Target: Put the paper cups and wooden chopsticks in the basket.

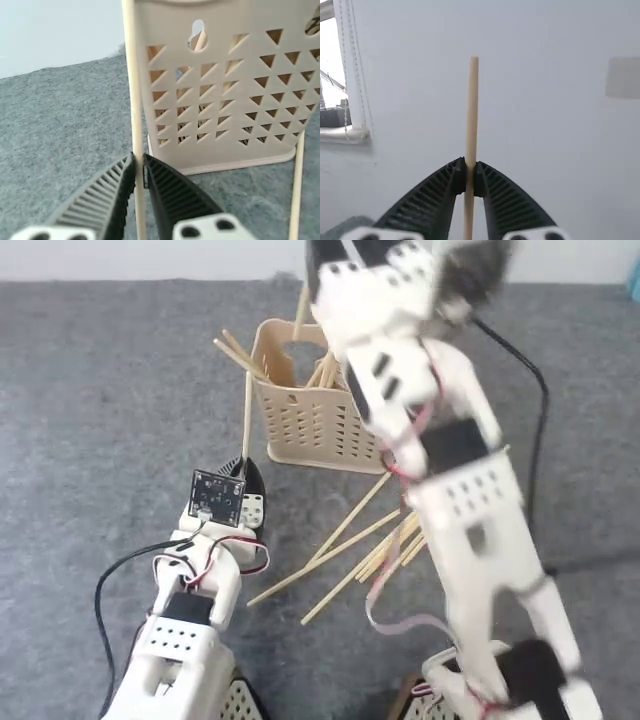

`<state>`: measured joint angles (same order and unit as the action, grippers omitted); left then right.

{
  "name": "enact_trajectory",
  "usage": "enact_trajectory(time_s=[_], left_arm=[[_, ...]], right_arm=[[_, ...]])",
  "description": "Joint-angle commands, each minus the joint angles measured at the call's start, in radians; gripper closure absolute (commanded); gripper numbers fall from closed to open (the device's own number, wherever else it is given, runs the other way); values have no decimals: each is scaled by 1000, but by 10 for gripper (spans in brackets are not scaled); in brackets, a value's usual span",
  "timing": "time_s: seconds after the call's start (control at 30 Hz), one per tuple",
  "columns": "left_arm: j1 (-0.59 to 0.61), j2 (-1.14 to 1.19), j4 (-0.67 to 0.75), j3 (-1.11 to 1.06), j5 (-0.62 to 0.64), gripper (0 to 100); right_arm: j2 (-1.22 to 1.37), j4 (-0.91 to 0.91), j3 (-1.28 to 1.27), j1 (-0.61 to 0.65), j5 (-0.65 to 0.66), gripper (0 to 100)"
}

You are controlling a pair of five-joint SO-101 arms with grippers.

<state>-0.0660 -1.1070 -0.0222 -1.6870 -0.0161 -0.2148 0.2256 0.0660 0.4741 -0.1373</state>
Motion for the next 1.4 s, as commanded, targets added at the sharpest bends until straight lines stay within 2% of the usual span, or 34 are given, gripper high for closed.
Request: enact_trajectory(time_s=[0.0, 0.1, 0.27, 0.47, 0.63, 0.77, 1.0, 1.13, 1.23, 1.37], left_arm=[[-9, -32, 29, 7, 6, 987], [-9, -32, 29, 7, 6, 987], [-9, -32, 31, 7, 6, 987], [-9, -32, 31, 7, 6, 987], [-9, -32, 31, 7, 6, 987], [-3, -32, 31, 7, 6, 987], [0, -32, 31, 7, 6, 987], [0, -32, 28, 7, 6, 987], [0, -32, 25, 7, 6, 987], [0, -31, 21, 7, 6, 987]], right_arm=[[79, -8, 86, 5, 18, 988], [114, 30, 87, -10, 17, 980], [122, 122, 91, -10, 17, 865], [38, 200, 94, -12, 6, 905], [-94, 346, 94, -16, -72, 927], [-237, 587, 86, -16, -83, 980], [-420, 1233, 64, -19, -75, 987], [-455, 1440, -54, -88, -75, 987], [-476, 1443, -218, -203, -75, 987], [-476, 1299, -505, -338, -75, 987]])
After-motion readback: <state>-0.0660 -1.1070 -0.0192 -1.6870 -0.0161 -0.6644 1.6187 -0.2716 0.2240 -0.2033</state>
